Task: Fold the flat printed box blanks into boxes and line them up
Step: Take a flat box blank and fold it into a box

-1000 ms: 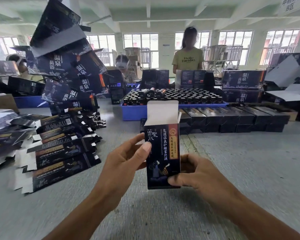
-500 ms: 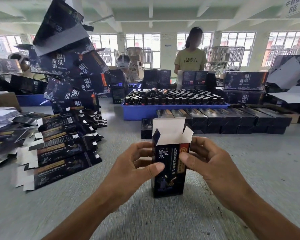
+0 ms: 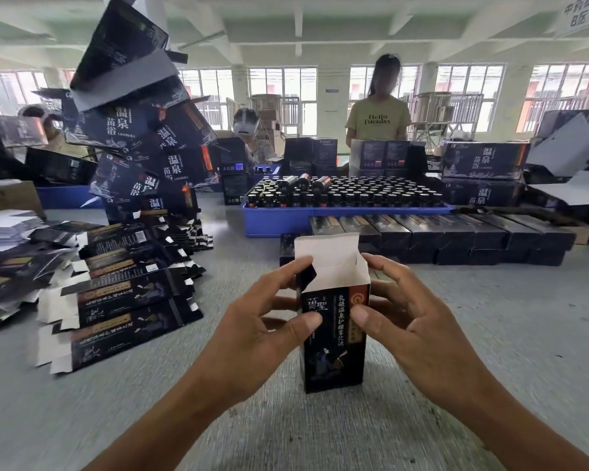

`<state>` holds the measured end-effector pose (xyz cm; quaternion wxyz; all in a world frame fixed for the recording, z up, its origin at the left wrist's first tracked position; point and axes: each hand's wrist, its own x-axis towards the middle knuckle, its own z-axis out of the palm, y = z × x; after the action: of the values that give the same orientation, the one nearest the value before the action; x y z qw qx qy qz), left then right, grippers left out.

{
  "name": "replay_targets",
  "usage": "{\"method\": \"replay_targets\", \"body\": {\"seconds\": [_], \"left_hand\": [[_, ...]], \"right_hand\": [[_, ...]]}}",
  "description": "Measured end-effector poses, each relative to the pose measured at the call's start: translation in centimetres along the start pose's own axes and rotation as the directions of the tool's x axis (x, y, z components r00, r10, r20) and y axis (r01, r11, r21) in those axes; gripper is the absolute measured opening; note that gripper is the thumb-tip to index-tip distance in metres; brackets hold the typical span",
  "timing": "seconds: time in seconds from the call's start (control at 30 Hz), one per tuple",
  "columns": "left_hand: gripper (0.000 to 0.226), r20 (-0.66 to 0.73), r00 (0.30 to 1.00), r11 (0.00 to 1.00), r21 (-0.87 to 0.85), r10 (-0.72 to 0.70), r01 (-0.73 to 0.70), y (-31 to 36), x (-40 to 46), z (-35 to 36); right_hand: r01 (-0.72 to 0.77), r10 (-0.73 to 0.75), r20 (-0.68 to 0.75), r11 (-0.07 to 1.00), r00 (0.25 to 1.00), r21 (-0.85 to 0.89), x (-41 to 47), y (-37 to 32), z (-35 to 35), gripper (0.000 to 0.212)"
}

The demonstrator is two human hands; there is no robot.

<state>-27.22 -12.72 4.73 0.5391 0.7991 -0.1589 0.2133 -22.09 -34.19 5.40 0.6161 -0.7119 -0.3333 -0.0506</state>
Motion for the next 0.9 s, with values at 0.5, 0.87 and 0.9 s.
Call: {"method": "replay_targets", "body": {"seconds": [0.5, 0.87, 0.9], "left_hand": [[0.065, 0.013, 1.000, 1.000, 0.003, -0.012, 0.012, 0.1, -0.1, -0.2], [0.033, -0.028, 0.998, 0.998, -0.027, 0.064, -0.065, 0.1, -0.4, 0.7], [0.032, -0.035, 0.997, 0.997, -0.023, 0.071, -0.072, 0.2, -0.4, 0.8]], "right_hand": [[0.014, -0.005, 0.088, 0.995, 0.996, -0.097, -0.1, -0.2, -0.9, 0.044], [0.071, -0.070, -0.023, 0.997, 0.997, 0.038, -0.2, -0.7, -0.7, 0.031], [0.083, -0.081, -0.040, 0.995, 0.996, 0.052, -0.3, -0.8, -0.6, 0.029]]}}
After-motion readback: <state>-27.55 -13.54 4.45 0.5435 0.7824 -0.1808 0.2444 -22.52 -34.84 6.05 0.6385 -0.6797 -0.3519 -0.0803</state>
